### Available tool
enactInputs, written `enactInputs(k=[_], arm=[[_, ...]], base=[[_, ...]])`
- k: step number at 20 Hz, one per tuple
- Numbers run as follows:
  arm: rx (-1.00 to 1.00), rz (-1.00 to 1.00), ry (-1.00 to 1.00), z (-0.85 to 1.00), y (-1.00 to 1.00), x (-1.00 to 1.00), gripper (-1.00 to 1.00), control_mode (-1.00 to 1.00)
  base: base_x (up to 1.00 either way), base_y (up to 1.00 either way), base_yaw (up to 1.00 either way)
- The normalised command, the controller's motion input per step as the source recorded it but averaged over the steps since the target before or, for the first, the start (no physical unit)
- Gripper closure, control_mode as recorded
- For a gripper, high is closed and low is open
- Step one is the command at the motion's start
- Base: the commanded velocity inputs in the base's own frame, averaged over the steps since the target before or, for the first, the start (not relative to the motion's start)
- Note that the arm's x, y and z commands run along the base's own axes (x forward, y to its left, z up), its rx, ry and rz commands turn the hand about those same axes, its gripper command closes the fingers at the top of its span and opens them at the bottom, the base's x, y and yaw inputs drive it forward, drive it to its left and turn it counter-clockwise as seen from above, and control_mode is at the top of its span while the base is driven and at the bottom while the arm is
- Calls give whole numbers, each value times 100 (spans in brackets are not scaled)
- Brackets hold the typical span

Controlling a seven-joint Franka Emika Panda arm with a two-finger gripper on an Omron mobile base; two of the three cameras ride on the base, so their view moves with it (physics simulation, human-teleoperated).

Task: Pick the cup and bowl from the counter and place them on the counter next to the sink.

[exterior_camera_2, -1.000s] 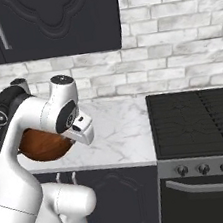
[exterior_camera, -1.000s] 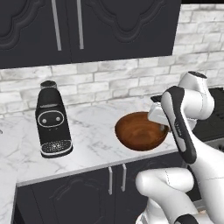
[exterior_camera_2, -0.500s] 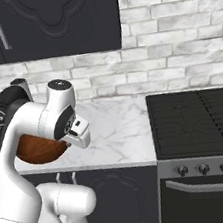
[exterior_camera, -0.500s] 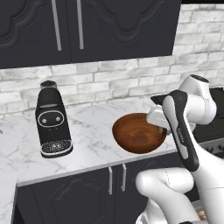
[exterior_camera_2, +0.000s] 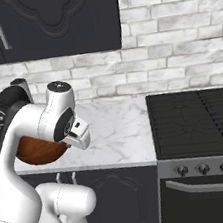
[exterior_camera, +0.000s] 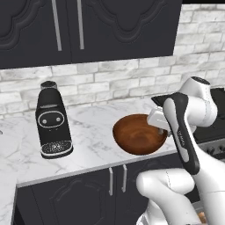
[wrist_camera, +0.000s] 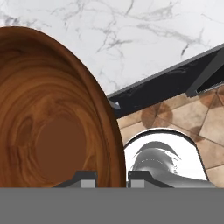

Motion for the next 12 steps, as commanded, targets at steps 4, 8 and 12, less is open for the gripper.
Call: enactInputs(k=[4,8,12], arm=[[0,0,0,0,0,0,100,100],[0,0,0,0,0,0,100,100],[0,0,0,0,0,0,100,100]], base=[[-8,0,0],[-84,0,0],[-89,0,0]])
